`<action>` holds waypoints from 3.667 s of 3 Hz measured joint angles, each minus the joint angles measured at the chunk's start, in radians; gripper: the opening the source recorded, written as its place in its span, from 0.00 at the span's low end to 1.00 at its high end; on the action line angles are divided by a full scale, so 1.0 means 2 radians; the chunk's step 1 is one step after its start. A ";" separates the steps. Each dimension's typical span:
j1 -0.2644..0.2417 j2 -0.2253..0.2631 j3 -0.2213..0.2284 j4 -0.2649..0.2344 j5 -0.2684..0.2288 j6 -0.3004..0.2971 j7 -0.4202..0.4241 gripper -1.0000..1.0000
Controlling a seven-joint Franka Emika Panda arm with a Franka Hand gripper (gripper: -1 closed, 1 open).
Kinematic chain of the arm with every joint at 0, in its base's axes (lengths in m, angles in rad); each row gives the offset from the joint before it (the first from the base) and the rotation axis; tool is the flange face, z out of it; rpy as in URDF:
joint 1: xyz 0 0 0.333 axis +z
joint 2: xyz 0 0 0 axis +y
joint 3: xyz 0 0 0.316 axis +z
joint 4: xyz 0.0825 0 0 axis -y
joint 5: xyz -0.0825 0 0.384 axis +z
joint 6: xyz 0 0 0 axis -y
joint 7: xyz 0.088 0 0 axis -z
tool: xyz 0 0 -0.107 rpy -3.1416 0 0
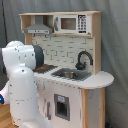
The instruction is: Play with the kitchen
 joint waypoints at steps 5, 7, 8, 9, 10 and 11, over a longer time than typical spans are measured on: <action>0.000 0.002 0.000 -0.001 -0.005 0.001 0.282 0.00; 0.000 0.003 0.004 0.000 -0.005 0.001 0.340 0.00; 0.000 0.003 0.005 0.000 -0.005 0.001 0.342 1.00; 0.006 -0.001 0.025 0.014 -0.023 -0.001 0.294 1.00; 0.021 -0.033 0.032 0.032 -0.022 -0.002 0.262 1.00; 0.022 -0.031 0.029 0.032 -0.012 -0.010 0.212 1.00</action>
